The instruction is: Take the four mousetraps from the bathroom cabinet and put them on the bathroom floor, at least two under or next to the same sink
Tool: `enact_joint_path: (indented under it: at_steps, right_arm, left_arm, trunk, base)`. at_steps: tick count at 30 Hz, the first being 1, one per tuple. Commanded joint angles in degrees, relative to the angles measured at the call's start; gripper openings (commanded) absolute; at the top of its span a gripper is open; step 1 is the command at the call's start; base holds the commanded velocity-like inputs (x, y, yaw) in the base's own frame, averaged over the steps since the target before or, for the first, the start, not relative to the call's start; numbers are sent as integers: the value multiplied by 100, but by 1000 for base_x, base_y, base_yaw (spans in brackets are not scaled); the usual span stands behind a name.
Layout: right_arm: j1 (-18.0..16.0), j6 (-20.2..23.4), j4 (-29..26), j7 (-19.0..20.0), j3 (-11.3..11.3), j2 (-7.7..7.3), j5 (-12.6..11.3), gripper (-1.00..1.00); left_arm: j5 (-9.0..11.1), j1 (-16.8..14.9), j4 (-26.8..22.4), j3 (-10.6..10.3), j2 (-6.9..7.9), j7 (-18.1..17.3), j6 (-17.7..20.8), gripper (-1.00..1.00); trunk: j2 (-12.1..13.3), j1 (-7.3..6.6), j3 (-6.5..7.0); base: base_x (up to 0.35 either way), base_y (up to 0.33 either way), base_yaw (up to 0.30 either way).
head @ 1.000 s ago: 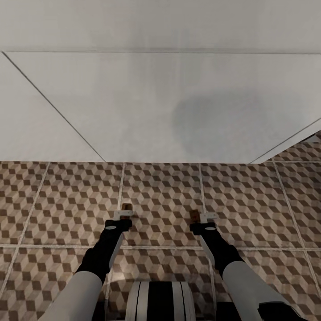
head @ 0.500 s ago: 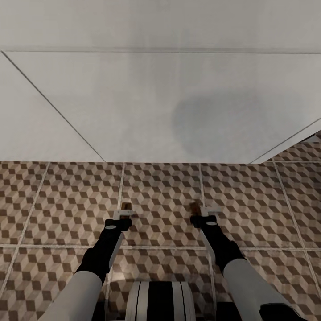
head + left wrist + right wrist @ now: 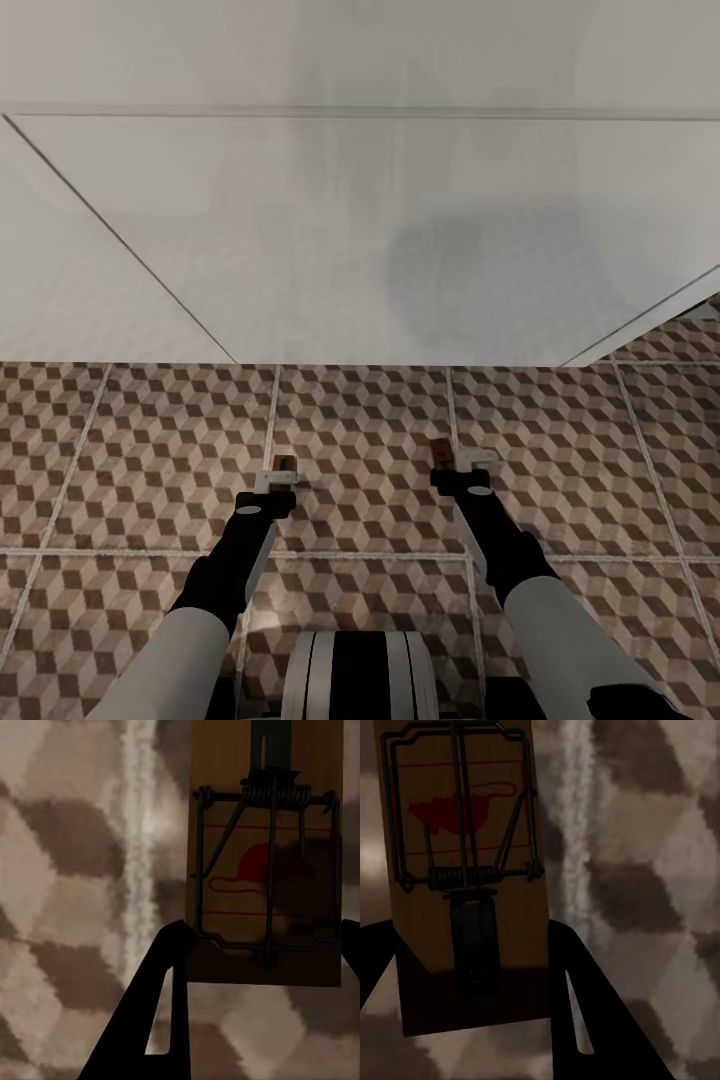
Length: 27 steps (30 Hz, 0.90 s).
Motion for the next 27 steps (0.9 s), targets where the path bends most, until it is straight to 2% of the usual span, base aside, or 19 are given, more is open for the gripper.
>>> enact_joint_path:
  at_steps: [1, 13, 18, 21, 27]
  right_arm:
    - [-3, 49, -10, -28, 13, -9, 27, -100]
    - [-3, 316, -12, -13, 20, -15, 26, -100]
    - [-5, 385, -12, -8, 26, -15, 24, -100]
    - [-1, 397, -12, -7, 27, -15, 23, -100]
    - [-2, 403, -15, -7, 29, -15, 24, -100]
  left_arm:
    - [-66, 1, -8, 18, -6, -10, 29, -100]
    - [-27, -2, -7, -6, -6, -18, 17, -100]
    - [85, -32, -4, -19, -6, -29, 15, -100]
    - [169, -116, 47, -21, -6, -33, 15, -100]
    - [221, -469, 536, -23, -6, -36, 12, -100]
  trunk:
    - [-1, -1, -3]
    - [-1, -1, -3]
    - [-1, -1, -3]
    - [-1, -1, -3]
    - [-1, -1, -3]
  base:
    - [0, 0, 0]
    - [0, 0, 0]
    - [0, 0, 0]
    - [0, 0, 0]
    - [0, 0, 0]
